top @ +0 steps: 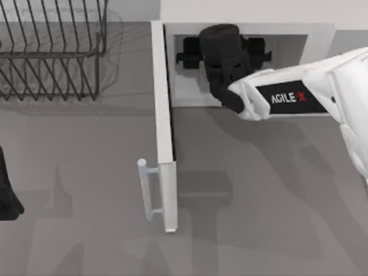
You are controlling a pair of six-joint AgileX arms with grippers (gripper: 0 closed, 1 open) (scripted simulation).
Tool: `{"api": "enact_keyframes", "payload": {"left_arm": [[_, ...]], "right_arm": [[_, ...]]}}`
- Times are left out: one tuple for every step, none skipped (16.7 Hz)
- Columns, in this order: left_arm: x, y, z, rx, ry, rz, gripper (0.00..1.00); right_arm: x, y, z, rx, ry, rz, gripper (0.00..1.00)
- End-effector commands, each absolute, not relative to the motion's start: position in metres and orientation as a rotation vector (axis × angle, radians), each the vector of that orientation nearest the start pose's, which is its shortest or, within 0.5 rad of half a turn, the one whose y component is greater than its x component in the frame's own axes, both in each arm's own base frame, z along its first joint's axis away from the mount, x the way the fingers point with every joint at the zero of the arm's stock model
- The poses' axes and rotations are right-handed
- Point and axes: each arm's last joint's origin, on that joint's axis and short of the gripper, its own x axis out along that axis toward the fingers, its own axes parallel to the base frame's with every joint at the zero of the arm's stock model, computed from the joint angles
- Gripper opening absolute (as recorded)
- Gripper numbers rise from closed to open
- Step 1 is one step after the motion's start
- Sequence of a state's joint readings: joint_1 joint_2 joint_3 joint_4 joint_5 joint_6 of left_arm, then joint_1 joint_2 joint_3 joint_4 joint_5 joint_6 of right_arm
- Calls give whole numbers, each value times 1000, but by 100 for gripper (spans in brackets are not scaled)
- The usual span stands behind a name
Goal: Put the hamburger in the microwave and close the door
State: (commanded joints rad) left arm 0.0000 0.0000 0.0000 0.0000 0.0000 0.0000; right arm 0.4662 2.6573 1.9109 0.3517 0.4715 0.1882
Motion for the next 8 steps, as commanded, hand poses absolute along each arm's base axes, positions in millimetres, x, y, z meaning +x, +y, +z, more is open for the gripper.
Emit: {"api": "enact_keyframes", "payload": {"left_arm": [[106,-1,160,0,0,0,100],[106,-1,160,0,0,0,100],[106,-1,160,0,0,0,100],[106,-1,160,0,0,0,100],[106,-1,160,0,0,0,100],[106,-1,160,0,0,0,100],[106,-1,160,0,0,0,100],[106,-1,160,0,0,0,100]], "right_arm": [[511,250,63,2,349,-10,100],[511,250,63,2,349,-10,100],[511,250,63,2,349,-10,100],[511,250,63,2,349,-10,100],[511,250,63,2,349,-10,100],[511,250,63,2,349,-10,100],[511,250,63,2,349,-10,100],[511,250,63,2,349,-10,100]]}}
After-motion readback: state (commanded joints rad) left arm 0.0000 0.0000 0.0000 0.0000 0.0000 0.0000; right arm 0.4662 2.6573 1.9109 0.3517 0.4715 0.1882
